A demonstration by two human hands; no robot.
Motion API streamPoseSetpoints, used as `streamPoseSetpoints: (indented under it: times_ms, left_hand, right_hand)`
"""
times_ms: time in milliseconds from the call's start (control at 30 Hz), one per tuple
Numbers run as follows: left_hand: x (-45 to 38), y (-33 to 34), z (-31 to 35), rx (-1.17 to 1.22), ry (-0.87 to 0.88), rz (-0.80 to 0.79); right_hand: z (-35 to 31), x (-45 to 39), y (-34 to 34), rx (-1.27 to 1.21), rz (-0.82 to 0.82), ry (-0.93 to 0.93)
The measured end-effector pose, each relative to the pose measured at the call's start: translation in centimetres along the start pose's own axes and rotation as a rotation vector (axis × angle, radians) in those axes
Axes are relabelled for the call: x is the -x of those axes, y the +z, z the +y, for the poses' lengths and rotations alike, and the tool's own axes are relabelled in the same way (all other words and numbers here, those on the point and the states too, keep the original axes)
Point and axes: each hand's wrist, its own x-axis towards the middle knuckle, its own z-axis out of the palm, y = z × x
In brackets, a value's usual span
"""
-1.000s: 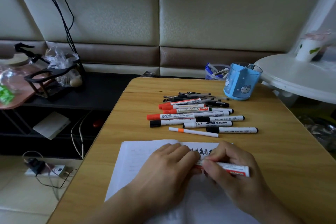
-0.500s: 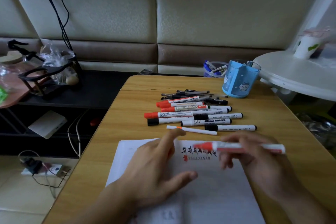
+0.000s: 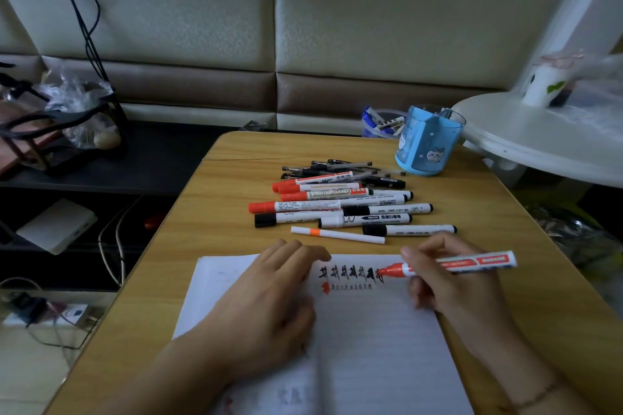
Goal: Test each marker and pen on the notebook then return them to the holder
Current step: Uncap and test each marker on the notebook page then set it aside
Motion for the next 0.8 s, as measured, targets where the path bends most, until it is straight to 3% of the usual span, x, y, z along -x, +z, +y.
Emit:
streamPoseSetpoints:
  times_ms: [367,633,800]
  left_hand:
    - [-0.1,0.7,-0.4,0.232,-0.04,0.125]
    - [-0.3,0.4,-0.2,0.253,-0.037,0.162]
    - [-0.2,0.4,-0.4,0.257,-0.036,0.163]
  right_hand:
    - [1.0,-0.3,0.3,0.164,0.019,-0.007]
    - [0.7,-0.1,0.2,0.224,-0.021,-0.016]
    - [1.2,-0.3,0.1,0.245,0.051,-0.033]
